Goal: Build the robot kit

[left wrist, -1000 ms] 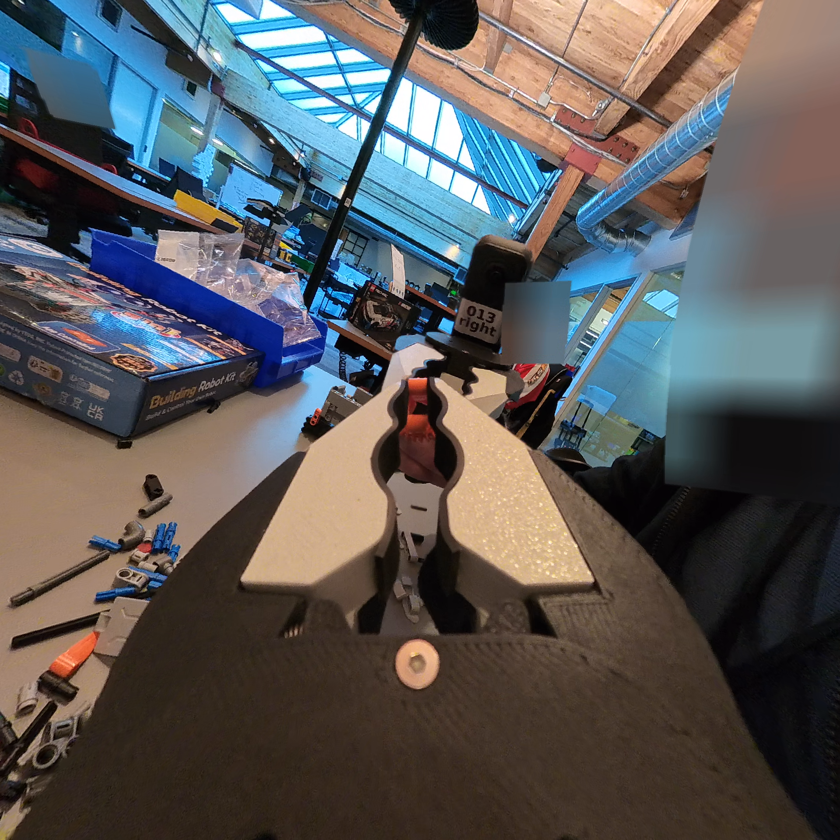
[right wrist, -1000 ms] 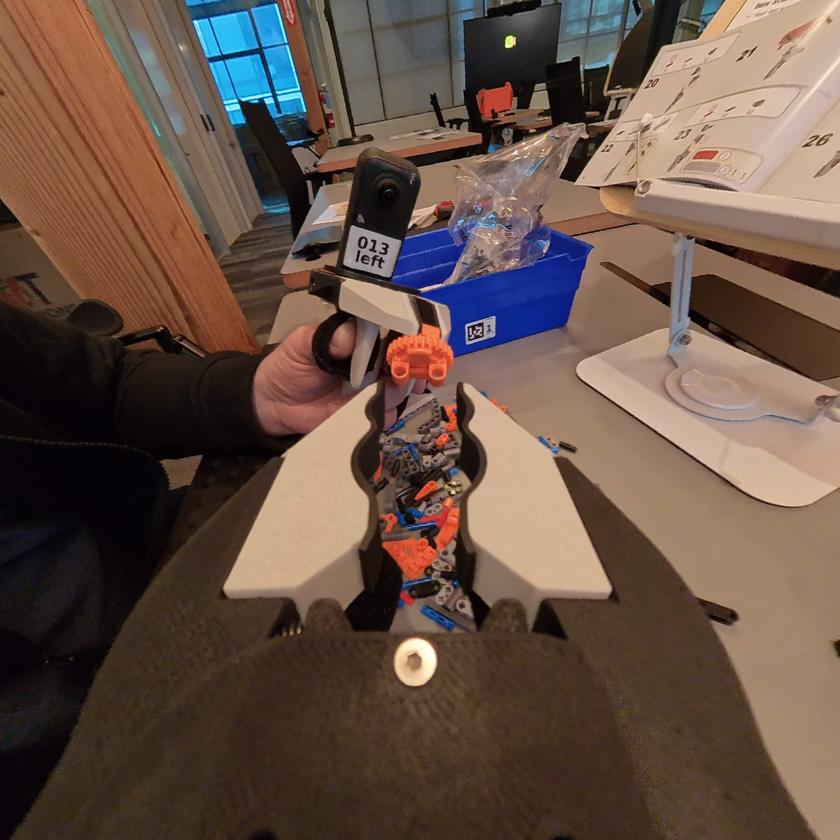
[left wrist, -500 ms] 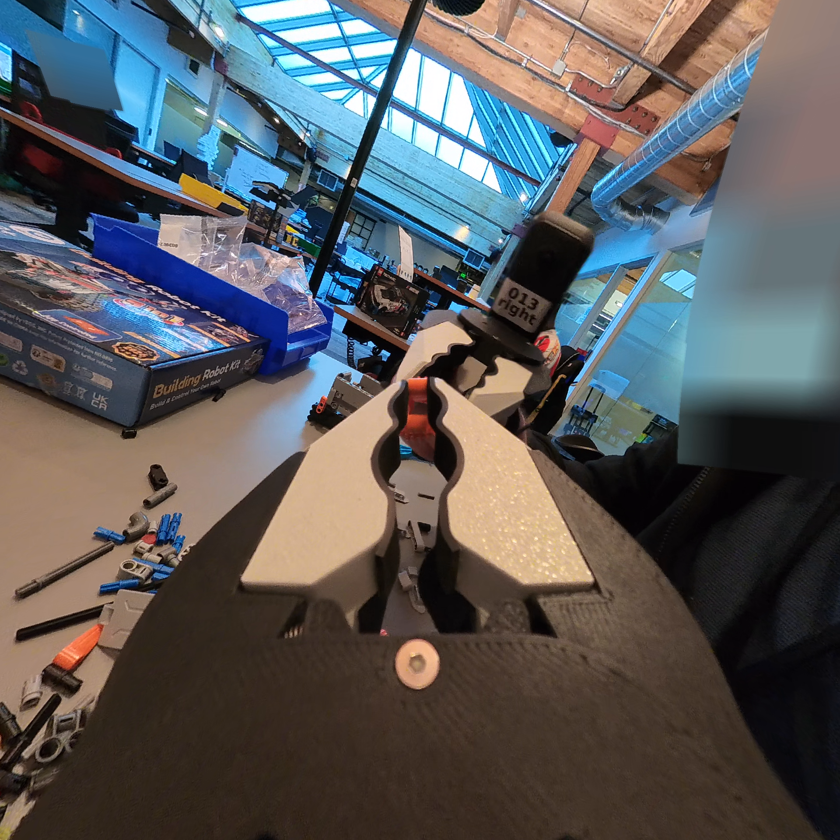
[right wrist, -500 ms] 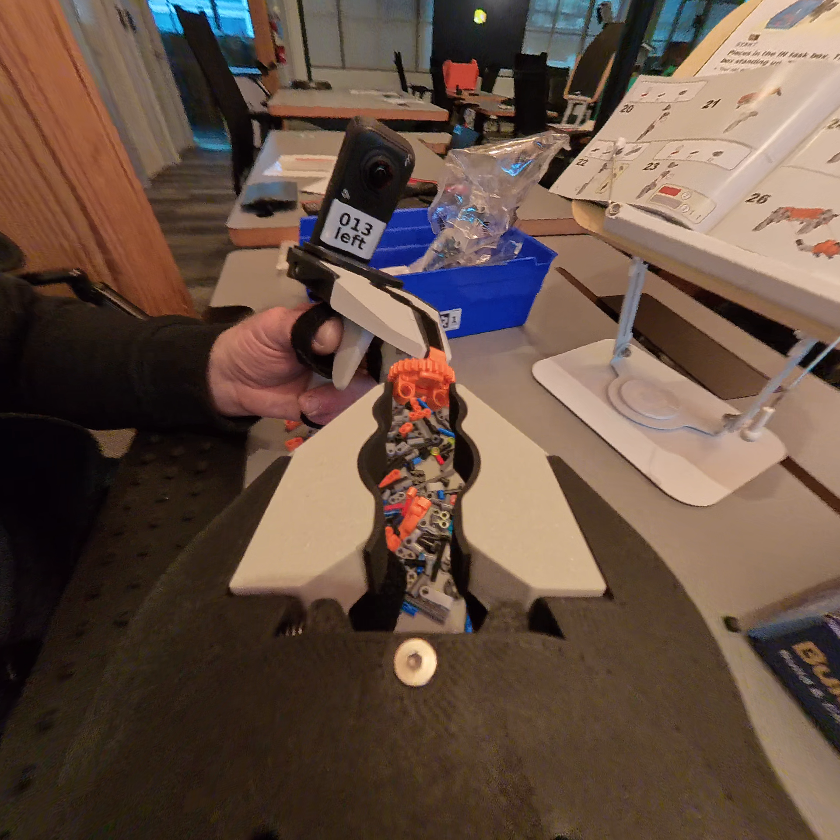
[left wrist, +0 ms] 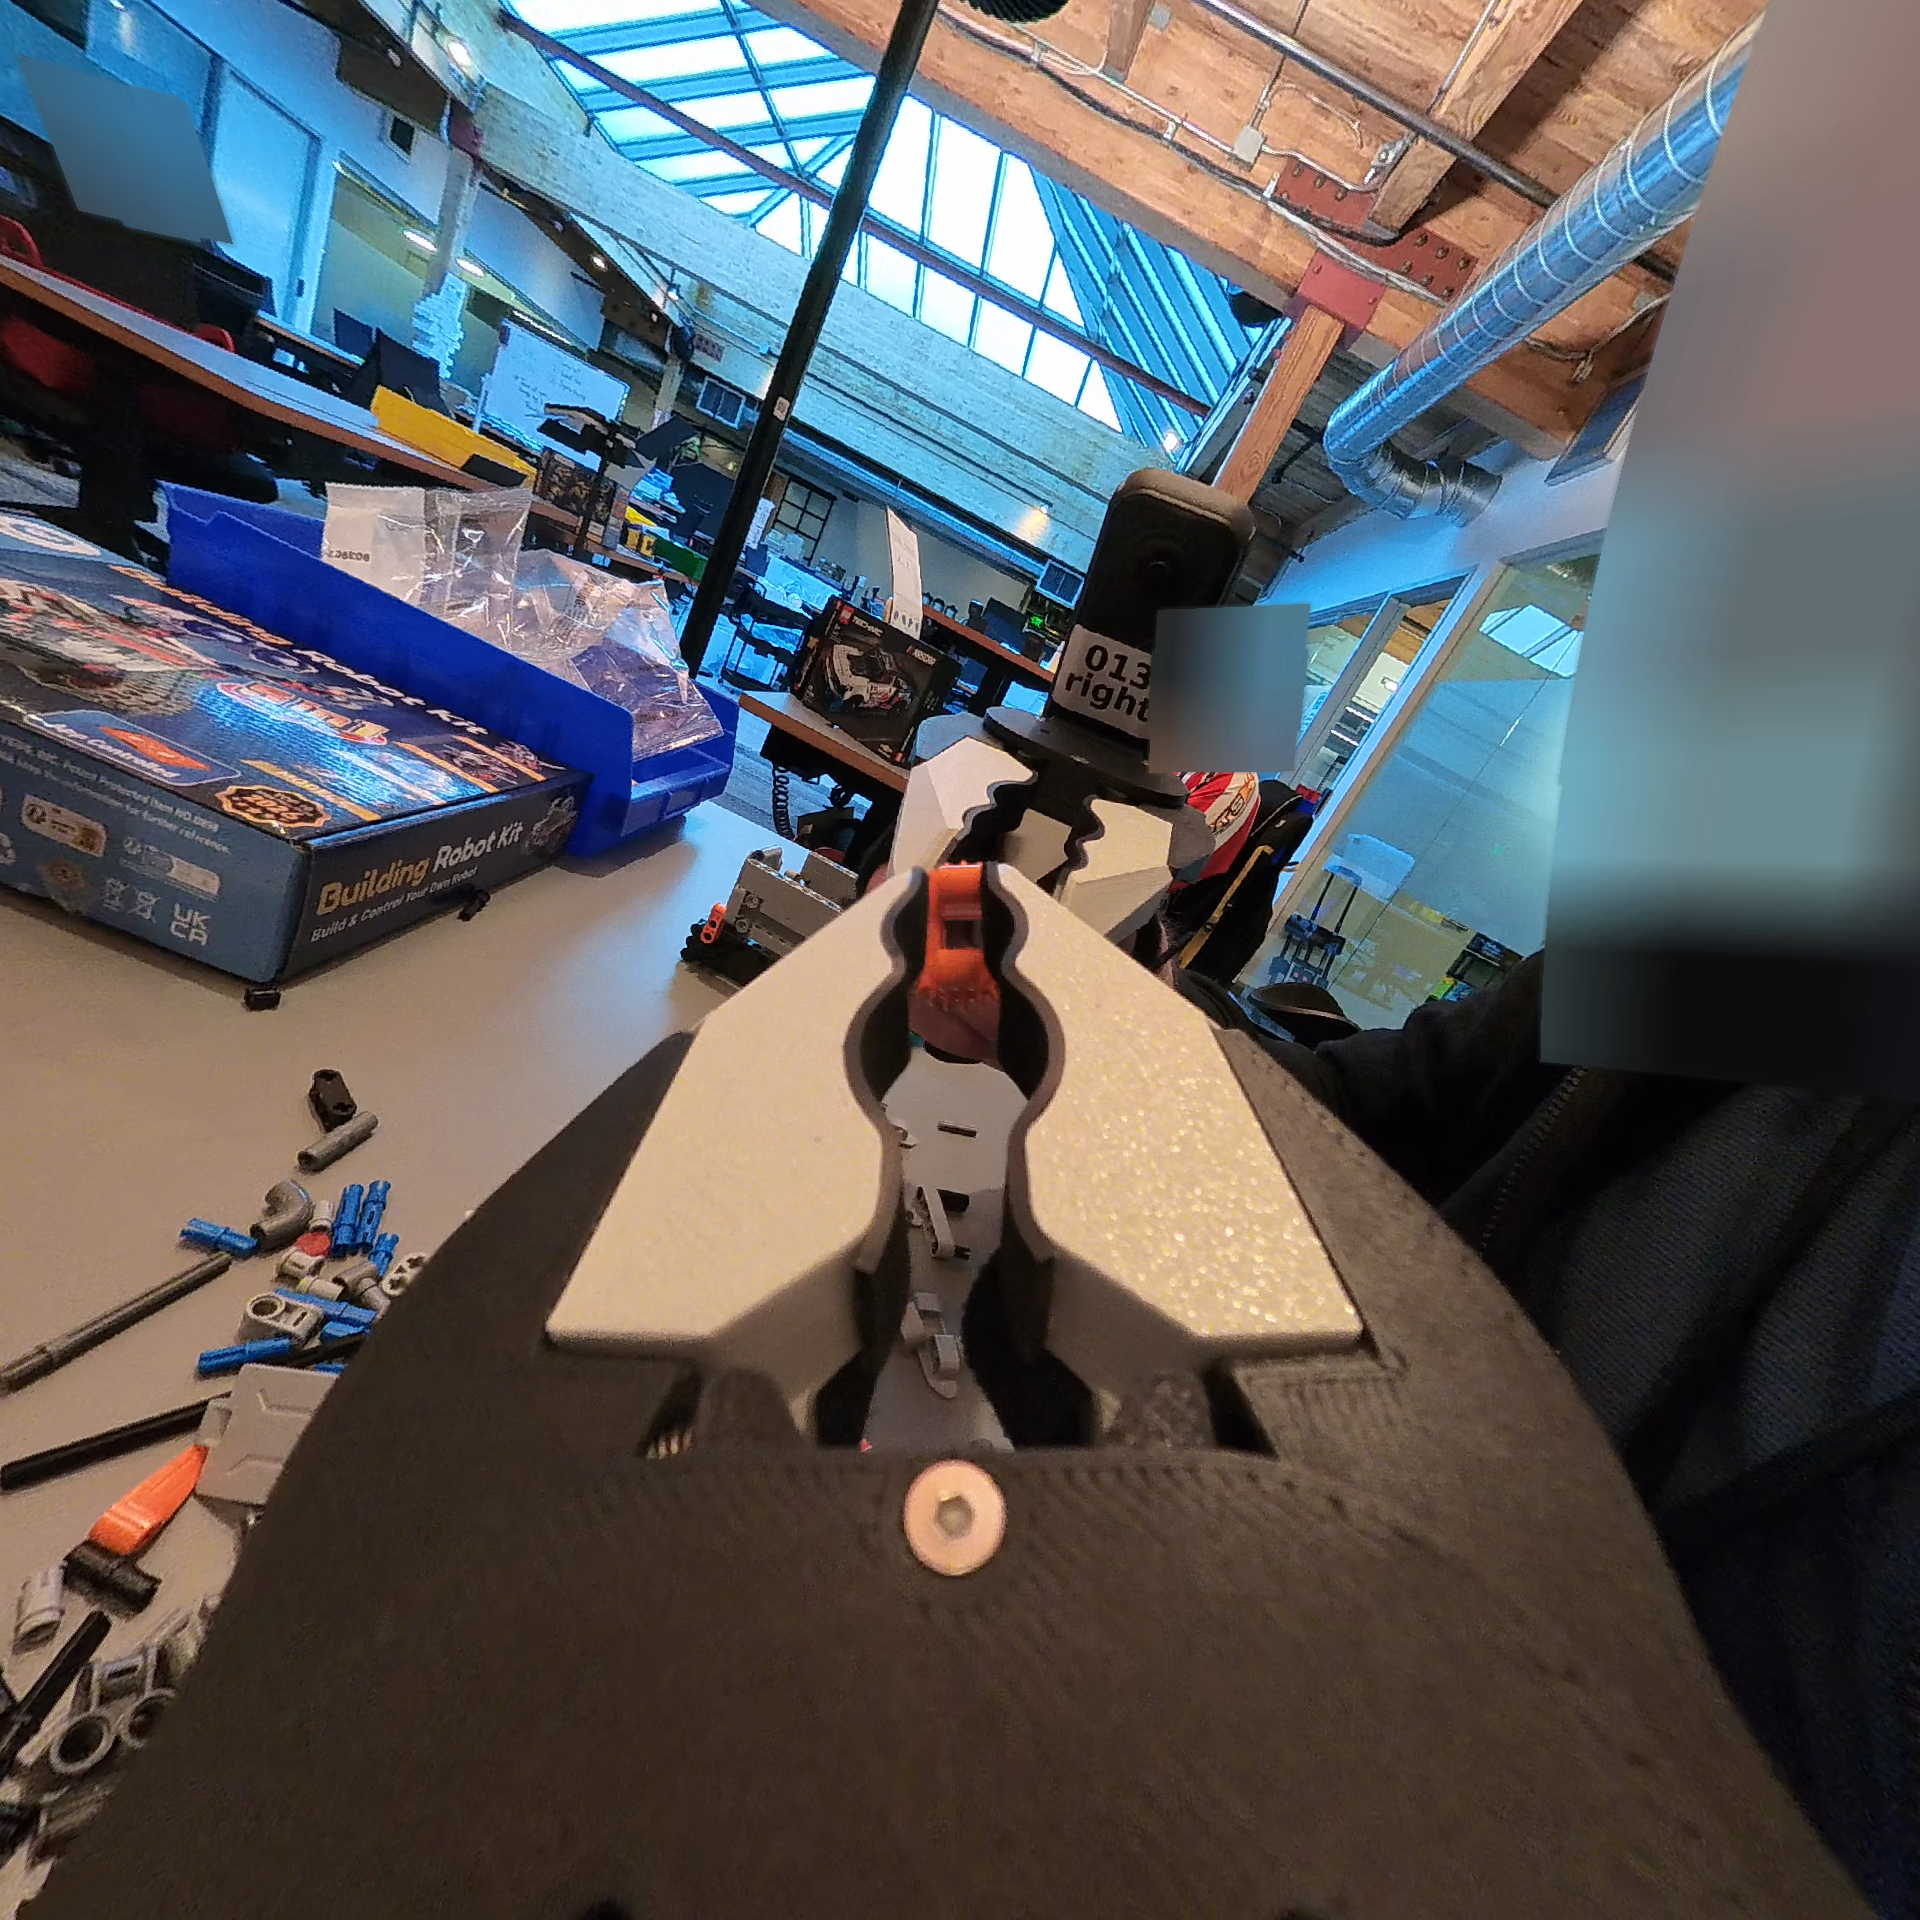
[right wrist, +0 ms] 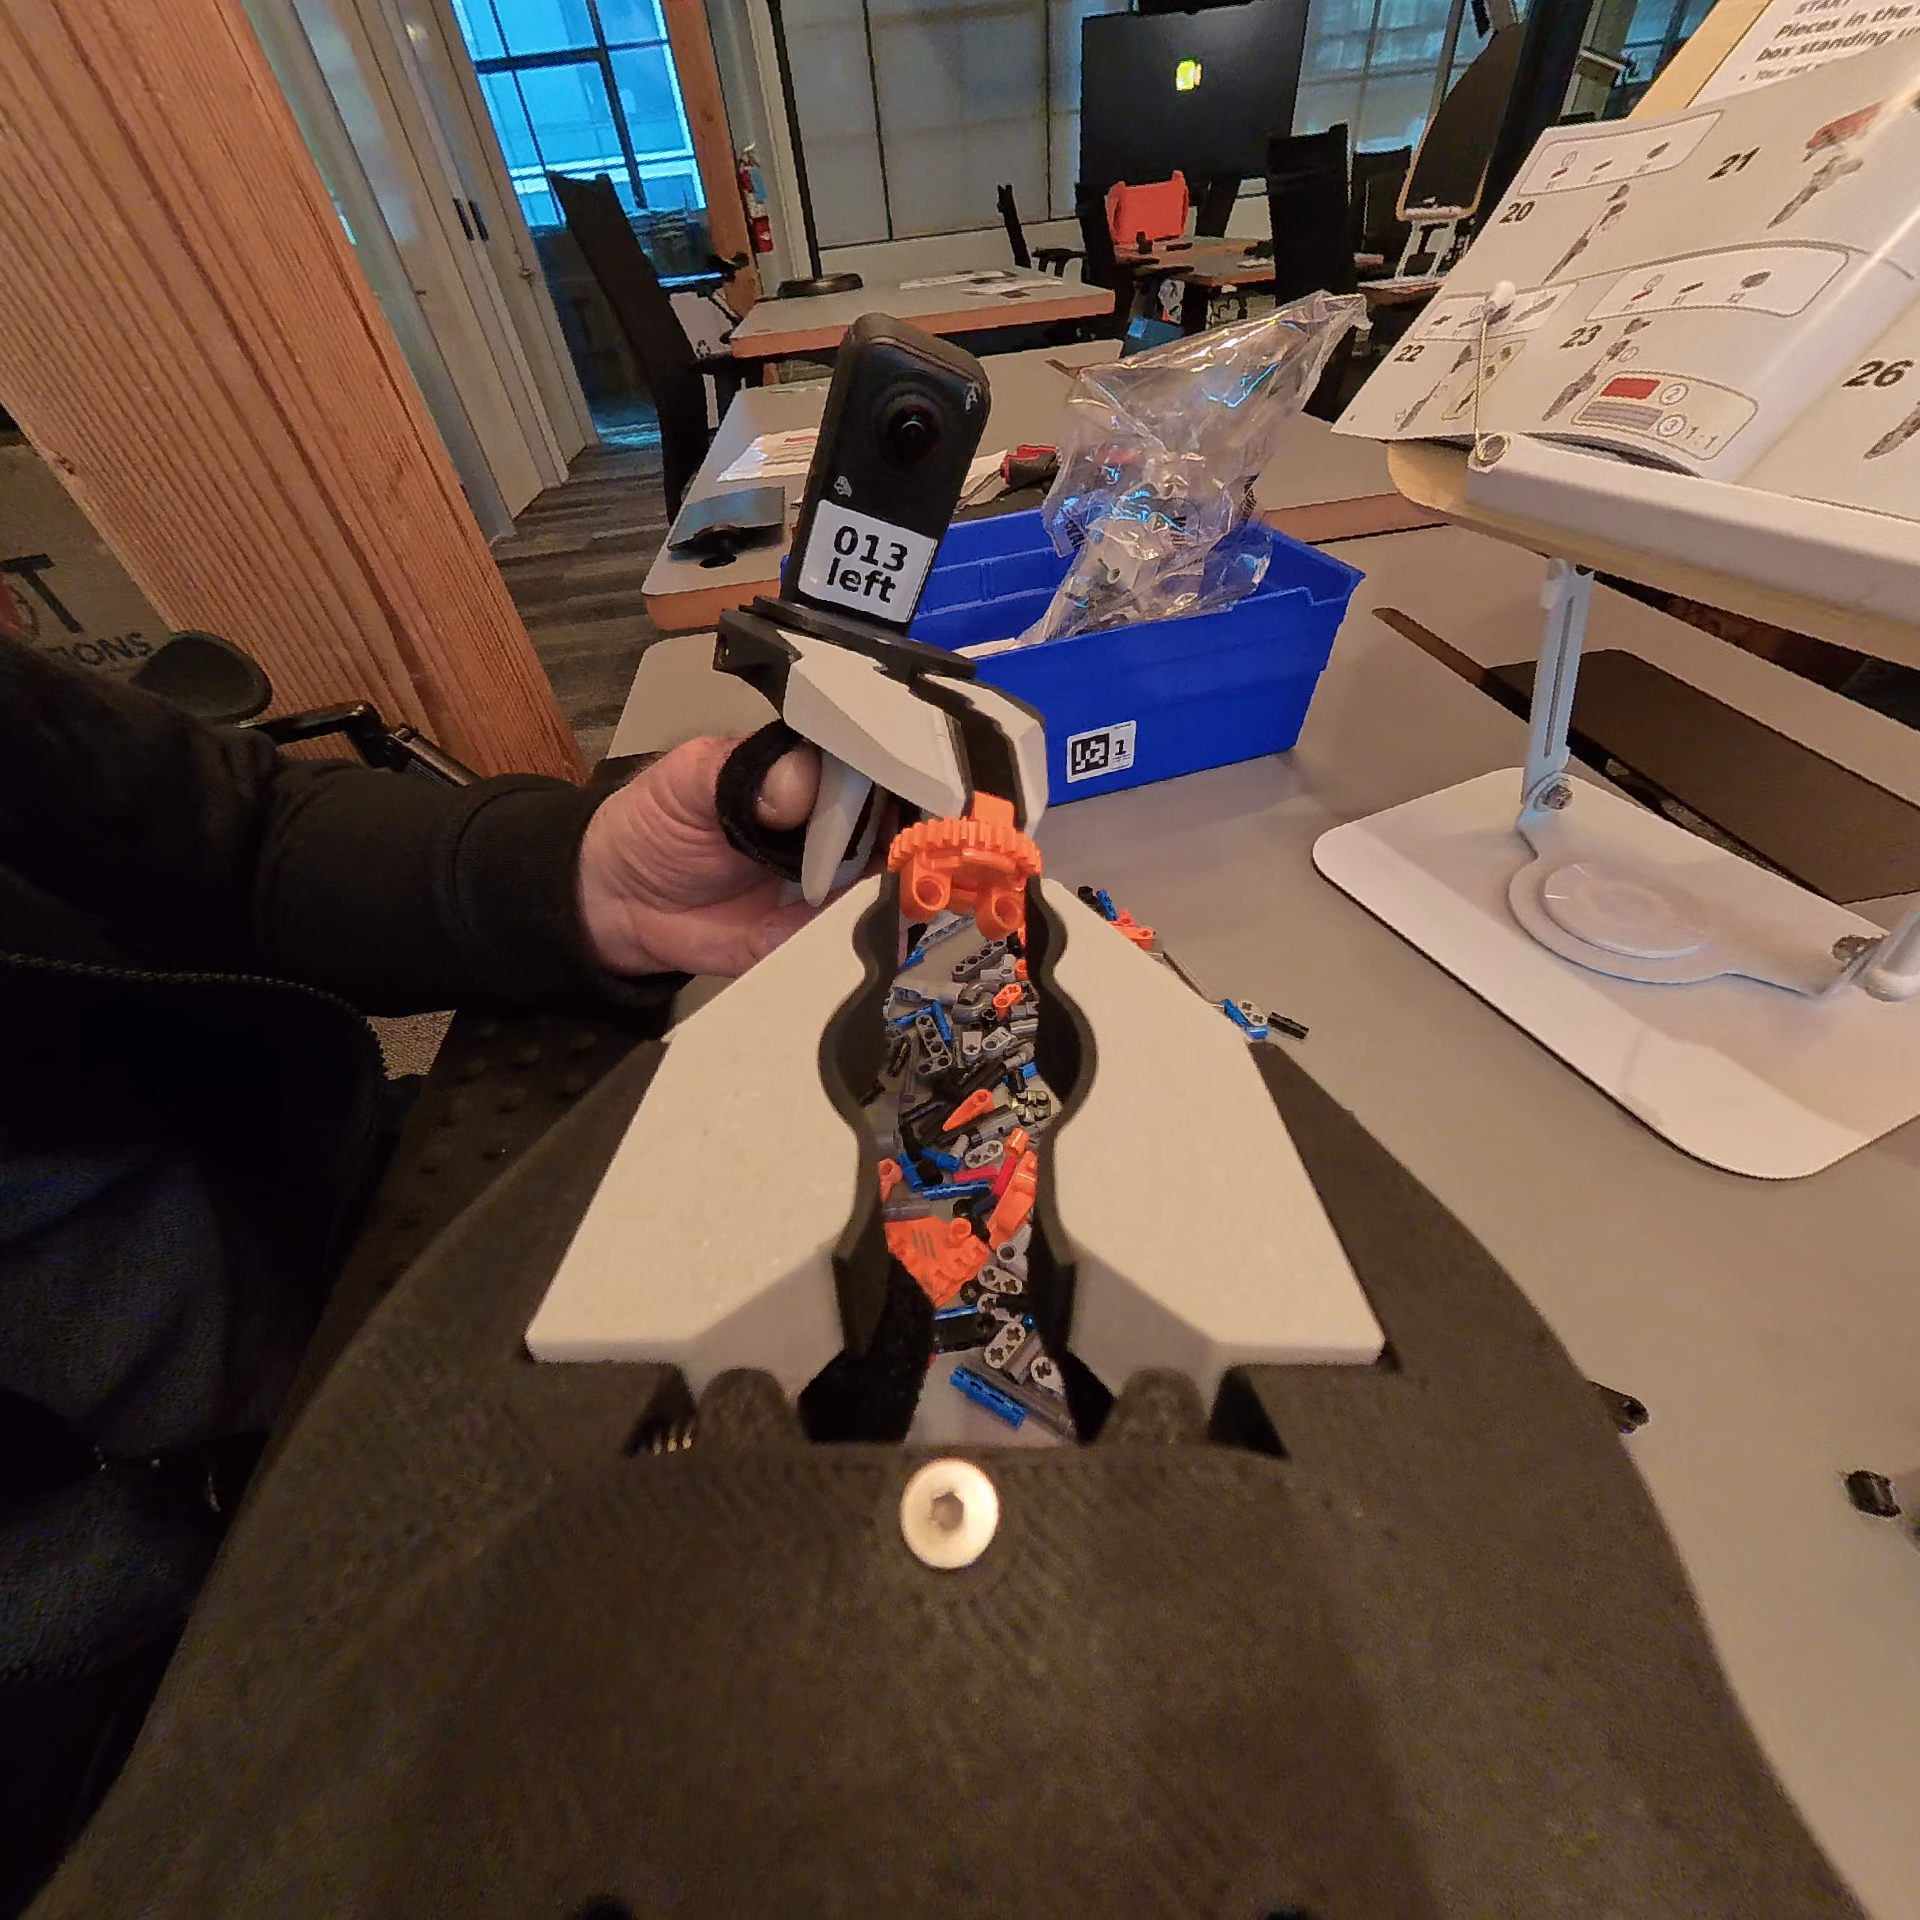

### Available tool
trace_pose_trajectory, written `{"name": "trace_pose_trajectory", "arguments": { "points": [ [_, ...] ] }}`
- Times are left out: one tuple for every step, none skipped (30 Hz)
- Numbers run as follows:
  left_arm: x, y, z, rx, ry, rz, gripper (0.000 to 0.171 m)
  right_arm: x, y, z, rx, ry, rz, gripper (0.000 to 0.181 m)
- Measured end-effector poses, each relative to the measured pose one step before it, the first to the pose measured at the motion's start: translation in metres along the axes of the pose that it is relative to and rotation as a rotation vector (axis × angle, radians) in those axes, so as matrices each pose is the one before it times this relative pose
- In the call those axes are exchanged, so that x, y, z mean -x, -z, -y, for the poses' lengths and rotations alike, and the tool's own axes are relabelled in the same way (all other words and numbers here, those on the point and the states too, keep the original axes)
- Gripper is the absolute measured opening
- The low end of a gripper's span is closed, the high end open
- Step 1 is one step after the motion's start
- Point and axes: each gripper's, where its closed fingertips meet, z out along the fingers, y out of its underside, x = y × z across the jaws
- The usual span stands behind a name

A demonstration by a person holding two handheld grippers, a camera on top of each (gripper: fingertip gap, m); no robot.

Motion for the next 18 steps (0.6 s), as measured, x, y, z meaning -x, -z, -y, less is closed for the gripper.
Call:
{"name": "trace_pose_trajectory", "arguments": {
  "points": [
    [0.00019,-0.00001,0.00006,0.00082,0.0019,-0.0003,0.009,0.00002,0.00011,0.00022,-0.0003,0.0001,0.0,0.021],
    [-0.00007,0.00005,0.0002,-0.00106,0.0015,-0.0016,0.009,-0.00003,0.00024,0.00017,0.0,0.0001,0.0003,0.021],
    [0.00006,0.00002,0.00012,-0.00039,0.0002,-0.0003,0.009,-0.00002,0.00021,0.00009,-0.0001,-0.0001,0.0003,0.021],
    [-0.00001,0.00004,-0.00004,0.00091,-0.0001,0.0002,0.01,-0.00018,0.00031,0.00012,-0.0004,-0.0009,0.0002,0.021],
    [0.00005,-0.00005,0.00009,-0.00067,-0.0002,0.0002,0.011,-0.00038,0.00061,0.00008,0.0005,-0.0012,-0.0002,0.021],
    [-0.00007,0.00015,0.00031,-0.00183,-0.001,0.0007,0.011,-0.00074,0.00061,0.00016,0.0001,-0.0016,-0.0009,0.021],
    [0.00029,0.00029,0.00046,-0.00157,-0.0019,0.0022,0.012,-0.00076,0.00064,0.00013,-0.0006,-0.0022,-0.0013,0.021],
    [0.00004,0.00038,0.00062,-0.00229,-0.0022,0.0016,0.012,-0.00085,0.00081,0.00002,-0.0007,-0.0019,-0.0018,0.021],
    [0.0001,0.00028,0.00031,-0.0001,-0.0019,0.0013,0.012,-0.00079,0.00076,0.00007,-0.0002,-0.0018,-0.0013,0.021],
    [0.00029,0.00025,0.00006,0.00019,-0.0014,0.0025,0.012,-0.00075,0.00073,0.00011,-0.0006,-0.0016,-0.0016,0.022],
    [0.00037,0.00004,0.00014,-0.00078,-0.0003,0.0023,0.012,-0.00078,0.00075,0.00004,-0.0001,-0.0008,-0.0021,0.021],
    [0.00023,0.00002,0.00003,-0.00013,0.0012,0.0006,0.013,-0.00099,0.0011,0.00025,0.0001,0.0007,-0.004,0.022],
    [0.00026,0.00016,0.00023,-0.00131,0.0013,0.001,0.014,-0.00113,0.0014,0.00066,-0.0019,0.0004,-0.0047,0.022],
    [0.00049,0.00028,0.00036,-0.00236,0.001,0.0017,0.014,-0.00139,0.0019,0.00093,-0.0036,-0.0003,-0.0051,0.022],
    [0.00036,0.00052,0.00053,-0.00195,0.0017,0.0002,0.015,-0.00168,0.00241,0.0007,-0.0032,-0.0004,-0.0066,0.022],
    [0.00032,0.00047,0.0002,-0.00094,0.0013,0.0005,0.015,-0.00212,0.0027,0.00045,-0.003,-0.0009,-0.0084,0.022],
    [0.00058,0.00056,0.00042,-0.0006,-0.0002,0.003,0.014,-0.00237,0.0033,0.00049,-0.0031,-0.0017,-0.0092,0.022],
    [0.00054,0.00049,0.00027,0.00009,-0.0016,0.0039,0.015,-0.00264,0.00381,0.0006,-0.0043,-0.0025,-0.0101,0.022]
  ]
}}
